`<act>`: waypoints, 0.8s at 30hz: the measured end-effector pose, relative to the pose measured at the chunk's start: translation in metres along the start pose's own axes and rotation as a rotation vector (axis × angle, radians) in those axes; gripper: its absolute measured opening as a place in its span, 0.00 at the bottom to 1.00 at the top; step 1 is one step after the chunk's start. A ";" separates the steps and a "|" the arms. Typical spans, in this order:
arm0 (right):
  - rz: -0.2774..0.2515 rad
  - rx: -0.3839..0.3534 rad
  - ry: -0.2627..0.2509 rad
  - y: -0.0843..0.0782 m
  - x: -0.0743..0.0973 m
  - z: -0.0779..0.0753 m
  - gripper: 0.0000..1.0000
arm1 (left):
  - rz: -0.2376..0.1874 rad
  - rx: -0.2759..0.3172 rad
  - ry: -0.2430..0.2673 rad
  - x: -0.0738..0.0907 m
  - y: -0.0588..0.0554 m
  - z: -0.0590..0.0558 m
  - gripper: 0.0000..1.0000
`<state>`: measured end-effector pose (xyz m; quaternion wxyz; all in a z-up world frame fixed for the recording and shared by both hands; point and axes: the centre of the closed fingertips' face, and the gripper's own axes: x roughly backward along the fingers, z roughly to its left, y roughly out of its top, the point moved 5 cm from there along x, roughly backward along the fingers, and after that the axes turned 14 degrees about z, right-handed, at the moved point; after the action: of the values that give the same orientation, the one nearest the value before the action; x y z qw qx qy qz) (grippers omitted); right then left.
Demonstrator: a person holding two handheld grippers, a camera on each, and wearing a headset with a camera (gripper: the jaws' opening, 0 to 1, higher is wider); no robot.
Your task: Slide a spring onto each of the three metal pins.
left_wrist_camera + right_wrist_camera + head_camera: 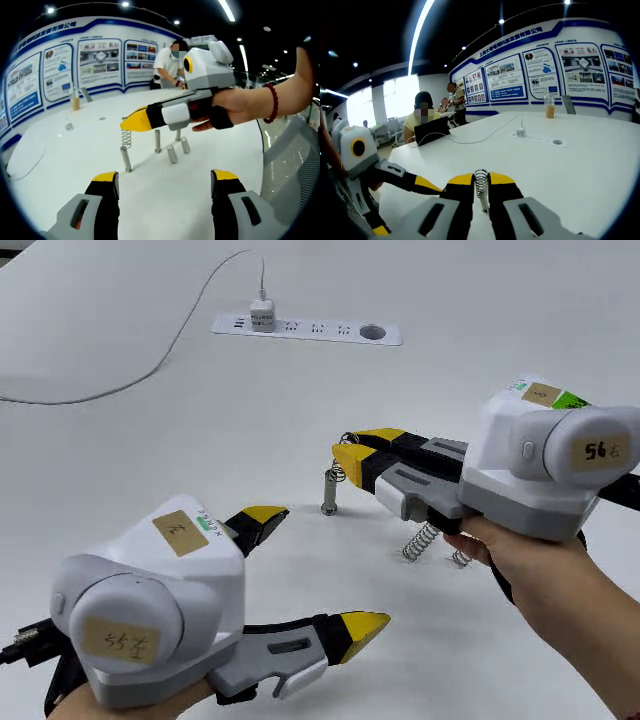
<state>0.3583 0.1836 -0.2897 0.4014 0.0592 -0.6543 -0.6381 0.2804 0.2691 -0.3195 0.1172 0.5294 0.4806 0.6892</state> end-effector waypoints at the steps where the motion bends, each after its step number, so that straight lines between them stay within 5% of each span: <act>1: 0.000 0.002 0.000 0.000 -0.001 0.000 0.11 | -0.001 0.001 0.001 0.000 0.000 0.000 0.77; 24: 0.075 0.097 -0.026 -0.013 -0.017 0.005 0.11 | 0.008 0.000 0.006 0.000 -0.001 0.003 0.77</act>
<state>0.3609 0.1952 -0.3086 0.4131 0.0458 -0.6914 -0.5909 0.2822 0.2713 -0.3206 0.1130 0.5294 0.4789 0.6911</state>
